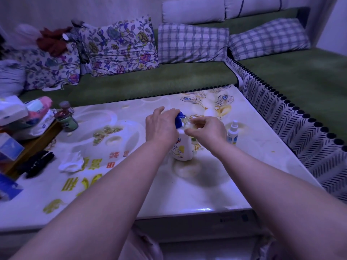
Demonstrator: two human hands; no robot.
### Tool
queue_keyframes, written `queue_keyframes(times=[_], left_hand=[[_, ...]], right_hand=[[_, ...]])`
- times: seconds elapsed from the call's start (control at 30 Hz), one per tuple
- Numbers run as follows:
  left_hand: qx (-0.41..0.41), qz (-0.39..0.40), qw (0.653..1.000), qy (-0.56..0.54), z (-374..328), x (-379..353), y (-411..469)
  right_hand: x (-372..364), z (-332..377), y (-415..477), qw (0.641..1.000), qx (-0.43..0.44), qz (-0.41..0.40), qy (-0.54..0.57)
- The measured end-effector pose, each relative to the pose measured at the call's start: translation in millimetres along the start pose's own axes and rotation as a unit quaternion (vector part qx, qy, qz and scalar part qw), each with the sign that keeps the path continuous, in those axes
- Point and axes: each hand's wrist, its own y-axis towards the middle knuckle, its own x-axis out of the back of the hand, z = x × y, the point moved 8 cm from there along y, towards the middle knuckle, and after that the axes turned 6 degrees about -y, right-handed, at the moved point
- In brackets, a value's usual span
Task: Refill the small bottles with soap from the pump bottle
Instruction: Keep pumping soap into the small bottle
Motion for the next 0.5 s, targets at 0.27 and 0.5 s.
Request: queue_keyframes(times=[0.27,0.5], left_hand=[[-0.006,-0.019,0.999,-0.035,1.4,1.7,-2.2],[0.015,-0.002,0.998,-0.067,2.5,4.6,-4.7]], right_hand=[[-1.1,-1.7,-1.3,1.0,-0.006,0.003,0.019],[-2.1,1.9,-3.9,0.998,0.005,0.001,0.055]])
